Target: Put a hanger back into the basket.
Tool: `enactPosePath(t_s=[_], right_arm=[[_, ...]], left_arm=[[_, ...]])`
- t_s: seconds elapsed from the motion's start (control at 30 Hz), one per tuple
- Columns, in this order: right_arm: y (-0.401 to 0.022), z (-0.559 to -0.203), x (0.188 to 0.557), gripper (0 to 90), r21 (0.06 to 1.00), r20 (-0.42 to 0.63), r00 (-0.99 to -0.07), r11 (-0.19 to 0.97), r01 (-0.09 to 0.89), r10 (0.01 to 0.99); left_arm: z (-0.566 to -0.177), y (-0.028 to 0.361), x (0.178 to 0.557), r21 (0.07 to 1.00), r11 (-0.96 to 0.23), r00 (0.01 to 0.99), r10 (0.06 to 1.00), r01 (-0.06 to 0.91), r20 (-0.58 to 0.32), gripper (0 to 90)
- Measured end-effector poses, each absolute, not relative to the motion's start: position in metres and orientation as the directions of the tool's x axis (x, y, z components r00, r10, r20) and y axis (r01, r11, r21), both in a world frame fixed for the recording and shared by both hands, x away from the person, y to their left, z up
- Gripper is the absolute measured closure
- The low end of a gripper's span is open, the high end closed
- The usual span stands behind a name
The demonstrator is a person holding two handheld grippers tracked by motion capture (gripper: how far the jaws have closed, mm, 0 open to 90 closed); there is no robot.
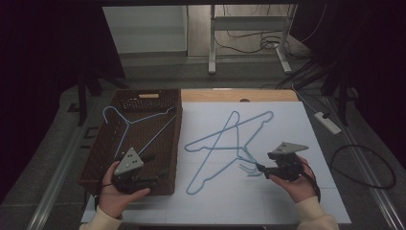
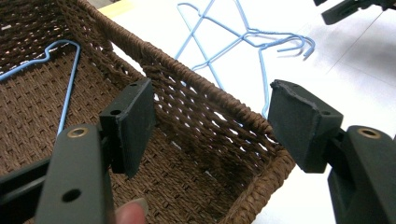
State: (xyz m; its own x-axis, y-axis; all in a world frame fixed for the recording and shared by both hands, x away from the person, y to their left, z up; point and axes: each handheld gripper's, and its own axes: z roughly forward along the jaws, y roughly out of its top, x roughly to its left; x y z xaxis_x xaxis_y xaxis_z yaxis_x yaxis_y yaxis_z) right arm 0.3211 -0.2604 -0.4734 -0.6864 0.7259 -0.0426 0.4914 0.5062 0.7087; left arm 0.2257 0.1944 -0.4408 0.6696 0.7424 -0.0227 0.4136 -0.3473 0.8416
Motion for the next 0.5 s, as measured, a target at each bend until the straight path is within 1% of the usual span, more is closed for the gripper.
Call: enactPosePath(t_s=[0.1,0.2,0.4,0.5], right_arm=[[-0.254,-0.472,0.330,37.3,0.681,-0.052,-0.678,0.522,0.513,0.733],[-0.243,-0.473,0.343,40.6,0.641,-0.051,-0.672,0.540,0.545,0.739],[-0.226,-0.476,0.365,46.3,0.559,-0.078,-0.680,0.597,0.576,0.729],[-0.219,-0.480,0.376,47.9,0.520,-0.081,-0.674,0.608,0.600,0.734]], left_arm=[[-0.441,0.194,0.226,0.841,-0.349,0.670,0.742,0.414,-0.022,32.3],[-0.442,0.194,0.226,0.840,-0.350,0.670,0.742,0.414,-0.022,32.3],[-0.443,0.194,0.227,0.838,-0.351,0.671,0.741,0.418,-0.024,32.3],[-0.443,0.194,0.227,0.837,-0.352,0.671,0.741,0.419,-0.024,32.3]])
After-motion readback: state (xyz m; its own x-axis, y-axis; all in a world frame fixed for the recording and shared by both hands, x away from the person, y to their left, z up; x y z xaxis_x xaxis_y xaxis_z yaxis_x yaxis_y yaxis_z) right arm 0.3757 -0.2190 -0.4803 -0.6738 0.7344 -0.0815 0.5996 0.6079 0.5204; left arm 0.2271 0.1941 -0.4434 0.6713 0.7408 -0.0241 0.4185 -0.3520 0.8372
